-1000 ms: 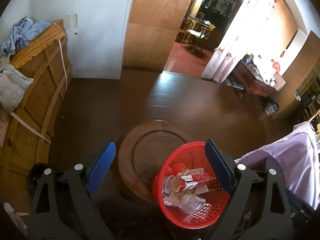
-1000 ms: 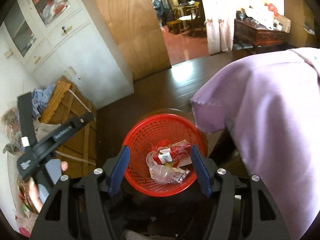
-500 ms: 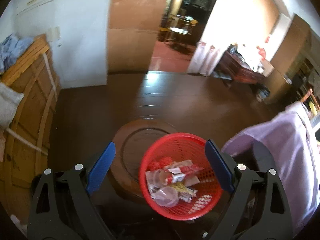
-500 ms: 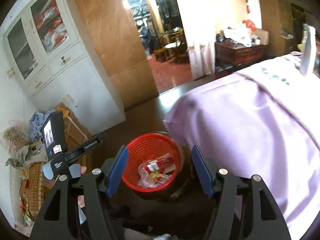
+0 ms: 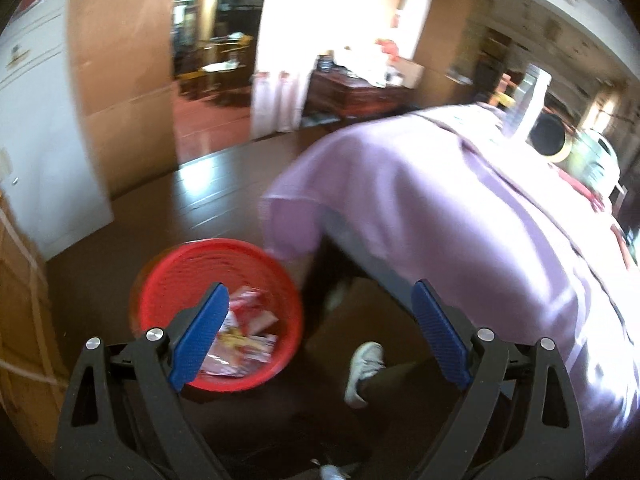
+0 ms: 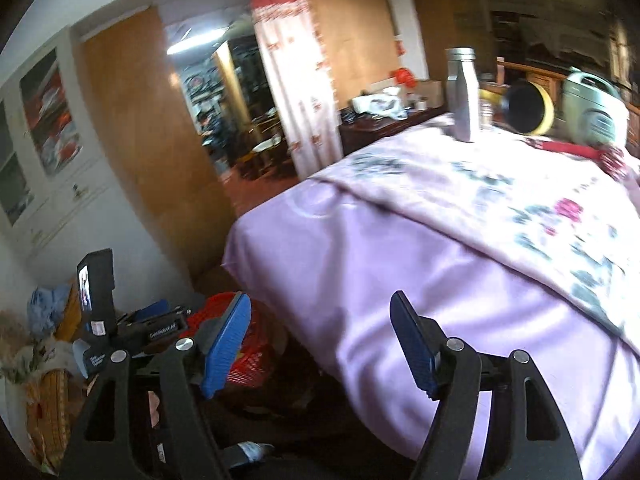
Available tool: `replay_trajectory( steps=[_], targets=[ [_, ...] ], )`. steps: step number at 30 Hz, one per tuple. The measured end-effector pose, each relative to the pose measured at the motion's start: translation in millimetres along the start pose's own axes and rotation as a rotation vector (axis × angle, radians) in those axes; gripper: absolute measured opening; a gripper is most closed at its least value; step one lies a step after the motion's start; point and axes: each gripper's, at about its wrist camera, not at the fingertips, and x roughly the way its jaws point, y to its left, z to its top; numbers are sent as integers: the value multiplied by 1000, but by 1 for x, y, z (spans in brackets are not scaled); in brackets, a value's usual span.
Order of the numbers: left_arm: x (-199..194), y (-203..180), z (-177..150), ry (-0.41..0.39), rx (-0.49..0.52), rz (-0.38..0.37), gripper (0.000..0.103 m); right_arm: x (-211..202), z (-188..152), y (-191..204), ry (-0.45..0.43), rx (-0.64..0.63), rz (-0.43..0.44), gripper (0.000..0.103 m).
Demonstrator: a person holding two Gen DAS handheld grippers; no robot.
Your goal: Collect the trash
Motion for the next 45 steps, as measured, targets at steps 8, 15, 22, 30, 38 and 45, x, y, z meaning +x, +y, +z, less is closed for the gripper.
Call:
replay_trajectory(
  steps=[8, 15, 22, 30, 38, 45],
  targets=[
    [-30, -33, 1, -34, 49, 31, 90, -39, -12, -44, -73, 72, 10, 75],
    [-100, 20, 18, -133, -133, 195, 93, -32, 17, -1, -84, -20, 164, 83],
    [-180, 39, 14, -214, -184, 394, 93, -9, 49, 76, -46, -160, 379, 89],
    [-134, 30, -11, -187, -102, 477, 96, 28, 6, 105, 0, -178, 289, 96],
    [-27, 90, -48, 39, -198, 457, 96, 122, -48, 125, 231, -213, 115, 96],
    [-3, 98, -55, 46, -160, 501, 96, 167, -68, 138, 315, -243, 72, 96]
  ],
)
